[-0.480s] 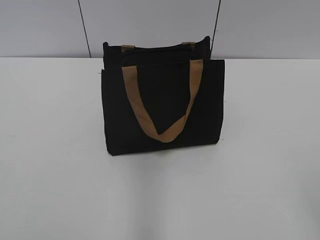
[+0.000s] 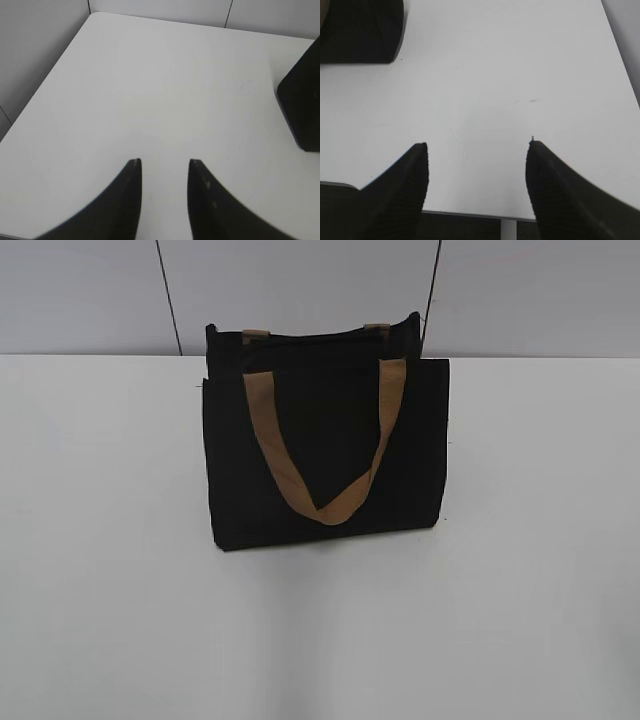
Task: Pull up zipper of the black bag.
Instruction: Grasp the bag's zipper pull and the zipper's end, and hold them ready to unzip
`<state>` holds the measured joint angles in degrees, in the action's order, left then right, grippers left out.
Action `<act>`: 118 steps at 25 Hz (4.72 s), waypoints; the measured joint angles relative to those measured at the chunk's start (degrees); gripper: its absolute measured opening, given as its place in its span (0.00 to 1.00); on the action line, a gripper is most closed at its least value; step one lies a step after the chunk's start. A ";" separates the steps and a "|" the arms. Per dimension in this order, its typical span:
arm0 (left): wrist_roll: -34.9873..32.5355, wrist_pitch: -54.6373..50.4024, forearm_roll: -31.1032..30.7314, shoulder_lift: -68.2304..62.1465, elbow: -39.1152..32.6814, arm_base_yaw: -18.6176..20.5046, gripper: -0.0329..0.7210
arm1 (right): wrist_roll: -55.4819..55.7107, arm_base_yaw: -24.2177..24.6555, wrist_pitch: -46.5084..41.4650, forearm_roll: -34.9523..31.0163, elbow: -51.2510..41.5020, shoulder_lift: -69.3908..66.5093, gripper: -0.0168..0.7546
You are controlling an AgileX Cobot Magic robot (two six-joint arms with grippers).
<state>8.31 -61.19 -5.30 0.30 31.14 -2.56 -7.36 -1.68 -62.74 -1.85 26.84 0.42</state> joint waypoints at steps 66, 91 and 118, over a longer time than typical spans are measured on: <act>1.76 126.43 -32.03 -118.62 6.57 -9.58 0.63 | 0.00 0.00 0.00 0.00 0.00 0.01 0.63; 6.00 126.17 -36.98 -122.60 13.22 -10.40 0.46 | 0.00 0.00 0.00 0.00 0.00 0.01 0.63; 9.14 95.17 -37.47 -93.49 12.38 -11.33 0.07 | 0.00 0.00 0.00 0.00 0.00 0.01 0.63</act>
<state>17.45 33.98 -42.78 -93.19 43.52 -13.90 -7.36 -1.68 -62.74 -1.85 26.84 0.43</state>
